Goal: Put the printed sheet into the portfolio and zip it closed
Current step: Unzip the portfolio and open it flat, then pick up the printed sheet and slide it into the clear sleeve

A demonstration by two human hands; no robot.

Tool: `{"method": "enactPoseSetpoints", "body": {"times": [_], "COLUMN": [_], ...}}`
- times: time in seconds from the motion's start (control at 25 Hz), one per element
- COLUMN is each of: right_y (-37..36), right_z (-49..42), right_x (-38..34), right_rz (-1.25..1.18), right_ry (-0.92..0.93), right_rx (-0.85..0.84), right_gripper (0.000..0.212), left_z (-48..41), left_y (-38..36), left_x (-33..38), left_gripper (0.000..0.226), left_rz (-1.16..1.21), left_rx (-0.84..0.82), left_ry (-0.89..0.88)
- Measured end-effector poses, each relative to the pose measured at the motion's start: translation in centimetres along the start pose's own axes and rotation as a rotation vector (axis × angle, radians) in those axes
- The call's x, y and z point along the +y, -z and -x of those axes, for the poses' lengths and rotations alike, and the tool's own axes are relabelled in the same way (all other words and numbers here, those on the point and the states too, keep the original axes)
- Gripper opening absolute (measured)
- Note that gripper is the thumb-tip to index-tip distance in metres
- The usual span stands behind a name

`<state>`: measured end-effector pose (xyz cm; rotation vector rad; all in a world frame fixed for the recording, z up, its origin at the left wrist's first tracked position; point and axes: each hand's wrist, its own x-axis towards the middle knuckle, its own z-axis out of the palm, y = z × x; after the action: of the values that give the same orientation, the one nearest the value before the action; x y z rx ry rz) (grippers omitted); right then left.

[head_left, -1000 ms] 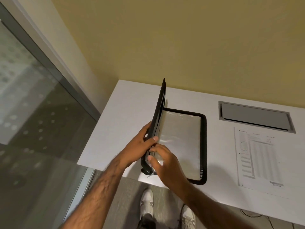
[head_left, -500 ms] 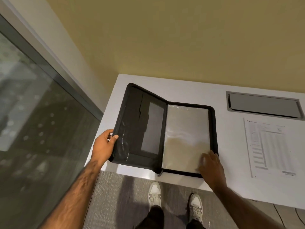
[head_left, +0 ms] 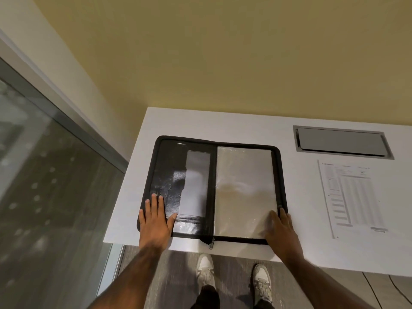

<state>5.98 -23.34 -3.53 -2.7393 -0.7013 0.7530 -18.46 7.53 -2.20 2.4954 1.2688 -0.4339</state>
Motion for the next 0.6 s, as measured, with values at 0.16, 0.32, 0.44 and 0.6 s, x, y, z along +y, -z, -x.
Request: {"method": "enactPoseSetpoints", "body": {"times": [0.16,0.32,0.44,0.6], "right_y": [0.2,1.0,2.0,3.4], "right_z": [0.0,0.2,0.3,0.9], "right_x": [-0.1,-0.5,-0.4,0.2], "right_rz": [0.01,0.029,0.014,-0.087], "right_ry": [-0.002,-0.033,-0.033,-0.018], "right_rx": [-0.031,-0.054,-0.082,-0.062], "right_gripper": [0.06,0.055,0.05,0.061], "left_z": [-0.5,-0.5,-0.2,0.2], "left_y": [-0.9,-1.2,-0.7,0.8], "left_x": [0.4,-0.3,0.5,2.8], "left_gripper": [0.086,0.086,0.085,0.085], "left_rz": [-0.006,0.054,0.119,0.131], "left_rx": [-0.084,-0.051,-0.008,0.05], "left_ry": [0.023,0.0,0.005,0.001]}}
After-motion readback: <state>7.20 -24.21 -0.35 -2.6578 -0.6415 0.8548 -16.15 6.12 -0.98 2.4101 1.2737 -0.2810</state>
